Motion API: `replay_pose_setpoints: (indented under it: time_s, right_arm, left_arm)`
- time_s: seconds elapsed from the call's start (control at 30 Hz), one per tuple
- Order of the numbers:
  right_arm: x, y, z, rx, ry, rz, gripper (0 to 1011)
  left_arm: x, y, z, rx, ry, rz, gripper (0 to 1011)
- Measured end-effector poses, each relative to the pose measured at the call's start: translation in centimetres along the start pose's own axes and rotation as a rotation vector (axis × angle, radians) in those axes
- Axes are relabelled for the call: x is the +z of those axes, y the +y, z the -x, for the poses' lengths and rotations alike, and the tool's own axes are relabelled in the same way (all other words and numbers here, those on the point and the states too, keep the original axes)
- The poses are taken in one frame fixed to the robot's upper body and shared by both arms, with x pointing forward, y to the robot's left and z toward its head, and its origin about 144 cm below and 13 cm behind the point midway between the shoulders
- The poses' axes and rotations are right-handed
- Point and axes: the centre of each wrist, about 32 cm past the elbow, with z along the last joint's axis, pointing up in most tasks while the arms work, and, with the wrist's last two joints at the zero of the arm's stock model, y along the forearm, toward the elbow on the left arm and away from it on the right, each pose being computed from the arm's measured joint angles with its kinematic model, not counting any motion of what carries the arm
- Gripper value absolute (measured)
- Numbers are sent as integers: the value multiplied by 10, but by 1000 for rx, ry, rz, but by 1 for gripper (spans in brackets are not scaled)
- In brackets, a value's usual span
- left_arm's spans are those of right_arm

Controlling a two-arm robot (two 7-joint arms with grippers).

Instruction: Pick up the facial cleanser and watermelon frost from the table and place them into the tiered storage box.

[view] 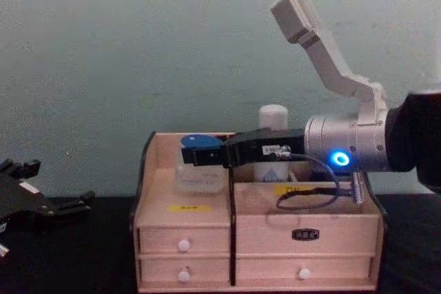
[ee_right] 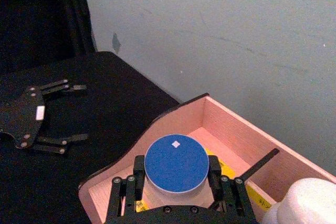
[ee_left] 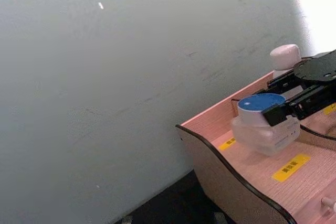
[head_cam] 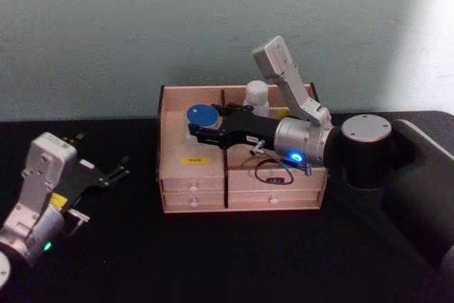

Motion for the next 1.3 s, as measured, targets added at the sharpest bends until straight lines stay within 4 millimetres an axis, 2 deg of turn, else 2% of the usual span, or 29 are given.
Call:
replay_pose_setpoints:
  time_s: [1.2, 1.3]
  right_arm:
    - [-3, 7, 1, -4, 6, 29, 717]
    - [-3, 7, 1, -4, 7, 28, 749]
  left_arm:
    - [0, 0, 0, 0, 0, 0, 1001]
    - [0, 0, 0, 0, 0, 0, 1001]
